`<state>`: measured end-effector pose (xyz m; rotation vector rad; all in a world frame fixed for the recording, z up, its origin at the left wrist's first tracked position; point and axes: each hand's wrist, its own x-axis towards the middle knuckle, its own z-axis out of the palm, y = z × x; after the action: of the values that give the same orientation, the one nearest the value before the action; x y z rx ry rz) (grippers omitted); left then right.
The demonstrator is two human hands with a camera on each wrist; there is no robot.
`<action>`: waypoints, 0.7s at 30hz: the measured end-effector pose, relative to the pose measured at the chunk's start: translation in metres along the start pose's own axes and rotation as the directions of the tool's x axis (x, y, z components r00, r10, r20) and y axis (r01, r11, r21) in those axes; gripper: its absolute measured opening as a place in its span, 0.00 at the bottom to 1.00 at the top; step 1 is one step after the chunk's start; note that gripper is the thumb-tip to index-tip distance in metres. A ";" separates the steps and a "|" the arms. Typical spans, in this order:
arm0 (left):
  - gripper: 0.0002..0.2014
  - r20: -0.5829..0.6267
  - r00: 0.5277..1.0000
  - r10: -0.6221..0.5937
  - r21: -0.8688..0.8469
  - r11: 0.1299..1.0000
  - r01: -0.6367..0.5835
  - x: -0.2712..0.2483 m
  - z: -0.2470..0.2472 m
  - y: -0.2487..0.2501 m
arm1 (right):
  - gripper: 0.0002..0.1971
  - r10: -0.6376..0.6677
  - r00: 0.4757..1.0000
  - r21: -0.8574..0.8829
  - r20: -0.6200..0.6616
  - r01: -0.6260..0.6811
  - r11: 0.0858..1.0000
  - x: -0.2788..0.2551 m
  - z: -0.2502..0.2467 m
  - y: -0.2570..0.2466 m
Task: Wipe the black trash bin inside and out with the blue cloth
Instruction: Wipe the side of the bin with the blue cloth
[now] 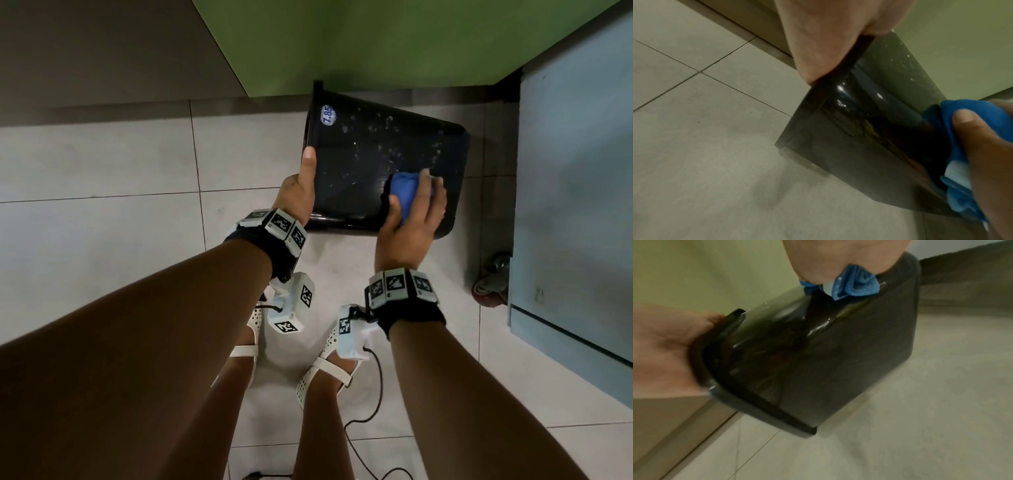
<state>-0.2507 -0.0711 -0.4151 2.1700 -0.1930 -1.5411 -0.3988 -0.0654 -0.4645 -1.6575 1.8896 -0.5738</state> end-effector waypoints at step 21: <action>0.32 -0.002 1.000 -0.004 0.001 1.000 0.004 -0.002 -0.002 0.000 | 0.32 -0.252 0.945 -0.157 0.207 0.287 0.945 0.002 0.030 -0.051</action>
<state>-0.2493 -0.0697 -0.4132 2.1738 -0.1888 -1.5406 -0.3409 -0.0737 -0.4544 -2.0367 1.6345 -0.3408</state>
